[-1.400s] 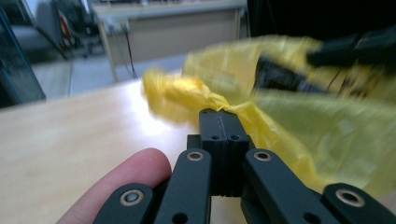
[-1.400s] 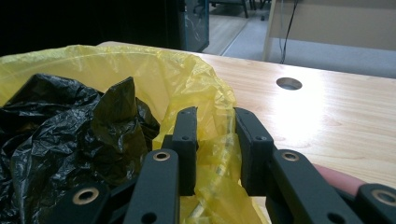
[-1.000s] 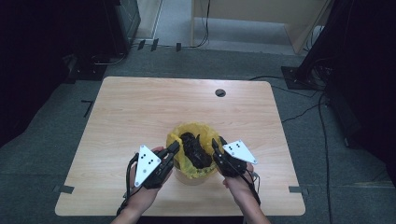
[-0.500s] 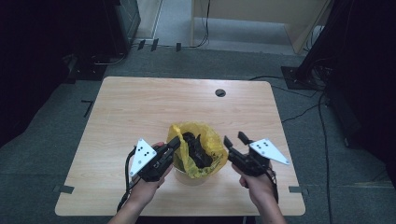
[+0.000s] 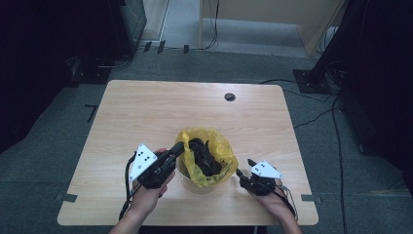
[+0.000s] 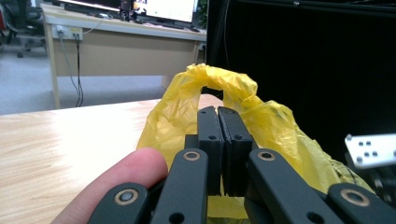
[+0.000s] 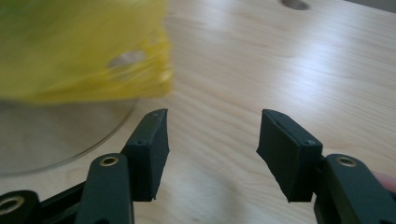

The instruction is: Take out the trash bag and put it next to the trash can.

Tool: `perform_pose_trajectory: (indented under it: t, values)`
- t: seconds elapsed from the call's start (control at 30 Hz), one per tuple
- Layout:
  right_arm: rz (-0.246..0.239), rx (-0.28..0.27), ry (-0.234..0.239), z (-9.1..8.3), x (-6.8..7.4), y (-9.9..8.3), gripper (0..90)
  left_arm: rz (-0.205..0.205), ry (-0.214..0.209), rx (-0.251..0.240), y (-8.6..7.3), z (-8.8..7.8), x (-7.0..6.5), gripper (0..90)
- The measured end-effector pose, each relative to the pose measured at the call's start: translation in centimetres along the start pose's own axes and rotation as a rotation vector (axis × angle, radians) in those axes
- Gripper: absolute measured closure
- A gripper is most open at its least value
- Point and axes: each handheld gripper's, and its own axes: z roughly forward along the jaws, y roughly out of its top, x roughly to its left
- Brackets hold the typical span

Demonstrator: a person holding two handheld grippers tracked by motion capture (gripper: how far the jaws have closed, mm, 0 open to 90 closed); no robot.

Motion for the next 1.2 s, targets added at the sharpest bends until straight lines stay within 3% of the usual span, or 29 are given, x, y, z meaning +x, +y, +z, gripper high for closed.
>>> perform_pose_trajectory:
  t: [0.13, 0.2, 0.27, 0.33, 0.4, 0.5, 0.53, 0.63, 0.8, 0.93, 1.07, 1.1, 1.13, 1.2]
  values:
    - [-0.037, -0.039, 0.034, 0.2, 1.2, 0.1, 38.0, -0.009, 0.001, 0.007, -0.1, 0.1, 0.1, 88.4]
    - [-0.051, -0.068, 0.007, 0.4, 1.9, 0.3, 39.3, -0.010, -0.001, 0.010, -0.1, 0.0, 0.1, 88.3]
    - [-0.100, -0.085, -0.028, 0.7, 2.8, 0.4, 40.7, -0.008, -0.003, 0.010, -0.1, 0.0, 0.0, 88.3]
    - [-0.155, -0.111, -0.087, 0.9, 3.9, 0.6, 46.4, -0.012, -0.004, 0.009, -0.1, 0.1, 0.0, 88.3]
    - [-0.161, -0.121, -0.103, 1.0, 4.1, 0.7, 50.5, -0.015, -0.004, 0.012, -0.2, 0.1, 0.0, 88.8]
    - [-0.196, -0.163, -0.135, 0.8, 4.4, 1.0, 68.1, -0.033, -0.011, 0.019, -0.3, 0.3, 0.1, 89.1]
    - [-0.179, -0.167, -0.119, 0.5, 4.2, 1.3, 80.4, -0.036, -0.013, 0.020, -0.3, 0.3, 0.1, 89.5]
    - [-0.176, -0.165, -0.117, 0.3, 4.0, 1.6, 87.3, -0.043, -0.017, 0.015, -0.3, 0.3, 0.1, 89.7]
    - [-0.159, -0.212, -0.180, -1.0, 2.8, 3.0, 89.3, -0.058, -0.026, 0.007, -0.1, 0.3, 0.2, 90.0]
    - [-0.120, -0.299, -0.238, -3.1, 2.0, 4.8, 89.6, -0.059, -0.038, 0.002, 0.2, 0.4, 0.0, 90.0]
    - [-0.048, -0.402, -0.195, -5.0, 2.5, 7.0, 90.0, -0.050, -0.058, -0.007, 0.3, 0.5, -0.6, 90.0]
    - [-0.055, -0.447, -0.166, -5.8, 3.4, 8.2, 90.0, -0.045, -0.056, -0.008, 0.3, 0.6, -0.7, 90.0]
    - [-0.055, -0.447, -0.166, -5.8, 3.4, 8.2, 90.0, -0.045, -0.054, -0.006, 0.3, 0.7, -0.8, 90.0]
    - [-0.045, -0.491, -0.120, -6.6, 4.4, 9.5, 90.0, -0.060, -0.059, -0.002, 0.3, 0.8, -0.9, 90.0]
